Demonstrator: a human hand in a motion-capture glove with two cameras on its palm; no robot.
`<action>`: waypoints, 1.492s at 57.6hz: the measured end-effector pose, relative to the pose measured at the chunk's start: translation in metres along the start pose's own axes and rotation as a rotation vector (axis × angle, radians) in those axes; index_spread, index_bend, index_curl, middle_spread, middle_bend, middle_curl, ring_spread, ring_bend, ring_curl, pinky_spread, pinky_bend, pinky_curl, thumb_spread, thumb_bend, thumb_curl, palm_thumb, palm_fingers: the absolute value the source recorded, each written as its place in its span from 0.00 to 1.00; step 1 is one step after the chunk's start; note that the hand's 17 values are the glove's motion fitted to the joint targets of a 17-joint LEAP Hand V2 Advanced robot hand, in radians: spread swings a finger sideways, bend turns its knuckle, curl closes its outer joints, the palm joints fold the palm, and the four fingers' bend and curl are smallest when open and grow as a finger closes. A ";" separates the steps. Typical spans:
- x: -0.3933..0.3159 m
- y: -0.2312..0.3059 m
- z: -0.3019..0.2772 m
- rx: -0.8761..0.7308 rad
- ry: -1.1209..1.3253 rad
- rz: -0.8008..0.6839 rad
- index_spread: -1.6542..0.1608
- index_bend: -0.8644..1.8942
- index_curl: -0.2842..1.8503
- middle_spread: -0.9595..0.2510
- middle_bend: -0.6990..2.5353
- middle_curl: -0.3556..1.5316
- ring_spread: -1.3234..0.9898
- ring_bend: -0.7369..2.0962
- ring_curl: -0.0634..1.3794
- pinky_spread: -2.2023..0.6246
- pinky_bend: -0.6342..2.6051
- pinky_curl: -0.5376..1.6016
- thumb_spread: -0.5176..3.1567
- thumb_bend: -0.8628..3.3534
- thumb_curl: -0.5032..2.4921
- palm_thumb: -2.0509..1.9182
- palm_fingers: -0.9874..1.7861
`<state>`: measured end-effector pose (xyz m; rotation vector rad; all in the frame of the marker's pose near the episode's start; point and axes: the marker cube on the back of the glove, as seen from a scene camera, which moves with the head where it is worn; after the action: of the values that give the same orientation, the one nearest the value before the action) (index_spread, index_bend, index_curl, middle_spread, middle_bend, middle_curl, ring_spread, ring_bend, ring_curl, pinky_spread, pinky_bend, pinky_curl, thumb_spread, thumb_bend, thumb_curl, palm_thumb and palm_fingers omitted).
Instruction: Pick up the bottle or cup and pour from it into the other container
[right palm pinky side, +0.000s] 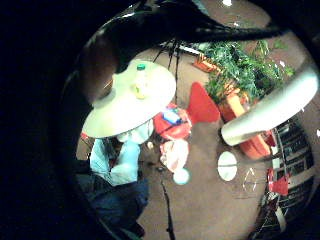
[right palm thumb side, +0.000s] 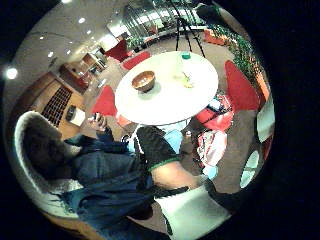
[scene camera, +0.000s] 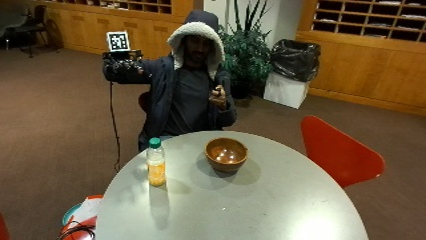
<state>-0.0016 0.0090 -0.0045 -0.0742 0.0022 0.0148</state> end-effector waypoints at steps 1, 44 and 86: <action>-0.001 0.004 -0.002 -0.034 0.001 0.010 0.80 0.41 0.17 0.78 0.32 0.23 0.60 0.34 0.07 0.84 0.28 0.28 0.25 0.24 0.19 0.58 0.54; -0.026 -0.055 0.072 -0.175 0.026 0.159 0.70 0.37 0.27 0.78 0.30 0.34 0.65 0.33 0.18 0.91 0.26 0.38 0.40 0.20 0.27 0.60 0.52; 0.028 -0.211 0.308 -0.124 -0.347 0.300 0.75 0.35 0.24 0.87 0.30 0.36 0.67 0.33 0.20 0.91 0.32 0.43 0.38 0.20 0.29 0.61 0.45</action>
<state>0.0298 -0.1777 0.3180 -0.1937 -0.3350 0.3275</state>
